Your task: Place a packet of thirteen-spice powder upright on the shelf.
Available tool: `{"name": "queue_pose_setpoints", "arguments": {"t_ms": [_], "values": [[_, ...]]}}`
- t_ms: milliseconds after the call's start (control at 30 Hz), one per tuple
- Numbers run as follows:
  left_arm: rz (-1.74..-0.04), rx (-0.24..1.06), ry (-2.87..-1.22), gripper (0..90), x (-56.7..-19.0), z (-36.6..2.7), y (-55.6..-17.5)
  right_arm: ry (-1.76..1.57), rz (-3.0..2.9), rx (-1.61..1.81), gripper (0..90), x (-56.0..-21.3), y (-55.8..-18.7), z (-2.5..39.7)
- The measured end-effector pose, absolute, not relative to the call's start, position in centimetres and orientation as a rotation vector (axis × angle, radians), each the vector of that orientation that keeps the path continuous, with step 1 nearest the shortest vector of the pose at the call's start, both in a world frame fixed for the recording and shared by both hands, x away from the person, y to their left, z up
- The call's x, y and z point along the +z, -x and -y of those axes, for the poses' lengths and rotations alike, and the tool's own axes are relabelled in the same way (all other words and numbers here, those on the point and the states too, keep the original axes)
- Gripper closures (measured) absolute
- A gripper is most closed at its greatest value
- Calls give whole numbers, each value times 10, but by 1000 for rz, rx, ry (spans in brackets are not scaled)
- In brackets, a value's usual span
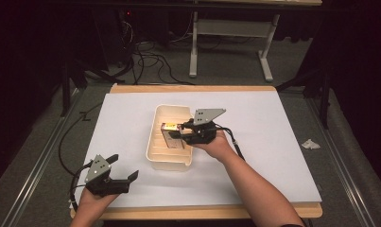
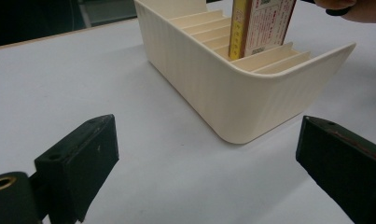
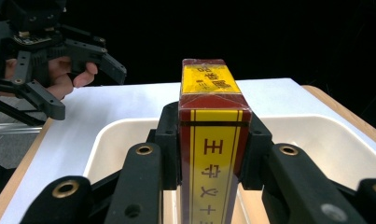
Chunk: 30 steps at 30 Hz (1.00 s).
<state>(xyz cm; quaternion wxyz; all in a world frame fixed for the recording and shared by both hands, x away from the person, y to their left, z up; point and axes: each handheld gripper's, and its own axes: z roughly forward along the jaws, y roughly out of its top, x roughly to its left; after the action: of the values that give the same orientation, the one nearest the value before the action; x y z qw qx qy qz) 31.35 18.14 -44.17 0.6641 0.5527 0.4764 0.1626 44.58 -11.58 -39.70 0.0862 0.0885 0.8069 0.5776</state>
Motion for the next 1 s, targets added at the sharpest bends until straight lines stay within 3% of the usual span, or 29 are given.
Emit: {"name": "queue_pose_setpoints", "arguments": {"t_ms": [1000], "values": [[-1078, 361, -1249, 65, -442, -180, -313, -340, -2467, 1640, 659, -423, -447, 108]]}}
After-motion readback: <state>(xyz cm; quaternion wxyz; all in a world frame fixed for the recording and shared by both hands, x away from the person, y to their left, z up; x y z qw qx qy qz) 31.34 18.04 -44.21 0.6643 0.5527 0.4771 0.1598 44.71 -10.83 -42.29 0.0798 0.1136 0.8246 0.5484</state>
